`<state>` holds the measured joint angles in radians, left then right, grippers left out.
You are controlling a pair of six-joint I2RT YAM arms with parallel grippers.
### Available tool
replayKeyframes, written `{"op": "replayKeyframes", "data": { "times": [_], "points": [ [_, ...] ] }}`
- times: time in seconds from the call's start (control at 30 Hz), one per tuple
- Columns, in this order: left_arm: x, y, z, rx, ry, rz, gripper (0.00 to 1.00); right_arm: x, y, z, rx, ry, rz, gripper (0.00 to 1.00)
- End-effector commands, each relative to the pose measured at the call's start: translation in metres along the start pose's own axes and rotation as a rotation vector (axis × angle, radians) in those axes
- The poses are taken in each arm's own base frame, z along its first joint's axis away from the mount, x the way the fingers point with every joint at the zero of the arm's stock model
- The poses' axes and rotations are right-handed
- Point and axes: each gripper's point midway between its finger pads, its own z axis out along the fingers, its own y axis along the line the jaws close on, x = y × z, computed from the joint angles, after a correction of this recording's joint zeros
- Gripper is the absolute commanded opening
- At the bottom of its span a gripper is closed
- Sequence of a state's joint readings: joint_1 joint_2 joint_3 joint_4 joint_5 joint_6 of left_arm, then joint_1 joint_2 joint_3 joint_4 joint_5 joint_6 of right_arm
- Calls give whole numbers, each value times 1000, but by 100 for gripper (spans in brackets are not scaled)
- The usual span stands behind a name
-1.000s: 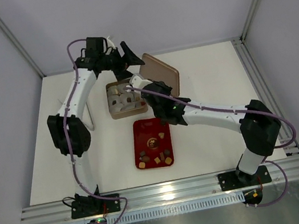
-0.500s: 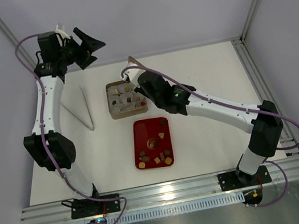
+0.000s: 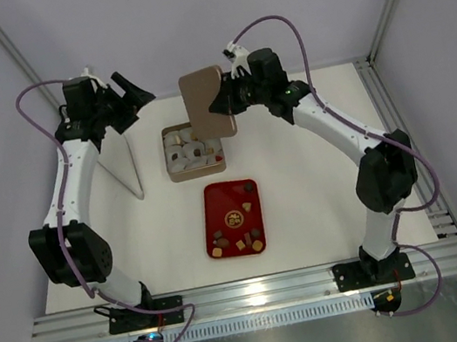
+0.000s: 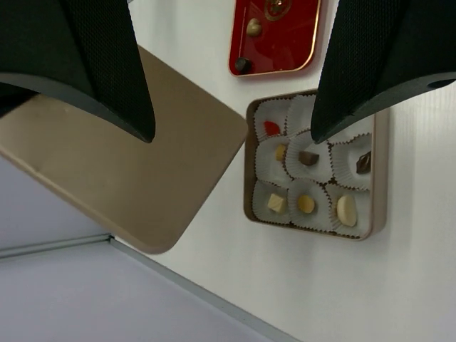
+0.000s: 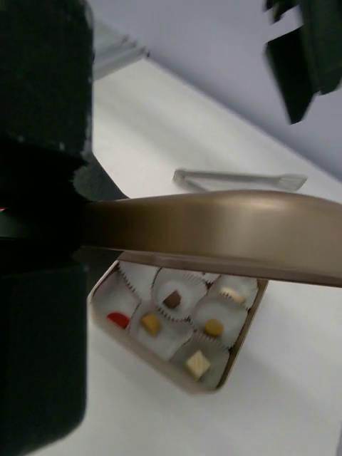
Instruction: Pack the chocolate
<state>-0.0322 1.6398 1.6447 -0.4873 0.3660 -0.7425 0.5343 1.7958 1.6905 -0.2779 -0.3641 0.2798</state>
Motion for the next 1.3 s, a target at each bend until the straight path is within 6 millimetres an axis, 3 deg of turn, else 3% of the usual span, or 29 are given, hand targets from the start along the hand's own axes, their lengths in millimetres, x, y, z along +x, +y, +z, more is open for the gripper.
{"op": "replayKeyframes", "data": {
  "times": [0.0, 0.23, 0.43, 0.57, 1.0, 1.27],
  "points": [
    [-6, 7, -6, -17, -61, 65, 87, -27, 47, 9, -398, -19, 288, 4],
    [21, 38, 15, -65, 7, 57, 86, -8, 30, 56, -545, 39, 553, 4],
    [43, 66, 35, -120, 68, 62, 86, 2, 23, 76, -675, 51, 717, 4],
    [53, 82, 48, -150, 104, 56, 85, 23, 9, 93, -654, 77, 759, 4],
    [82, 112, 79, -199, 199, 50, 83, 52, -19, 111, -609, 135, 788, 5],
    [93, 113, 90, -156, 228, 39, 83, 70, -28, 118, -601, 179, 805, 5]
  ]
}}
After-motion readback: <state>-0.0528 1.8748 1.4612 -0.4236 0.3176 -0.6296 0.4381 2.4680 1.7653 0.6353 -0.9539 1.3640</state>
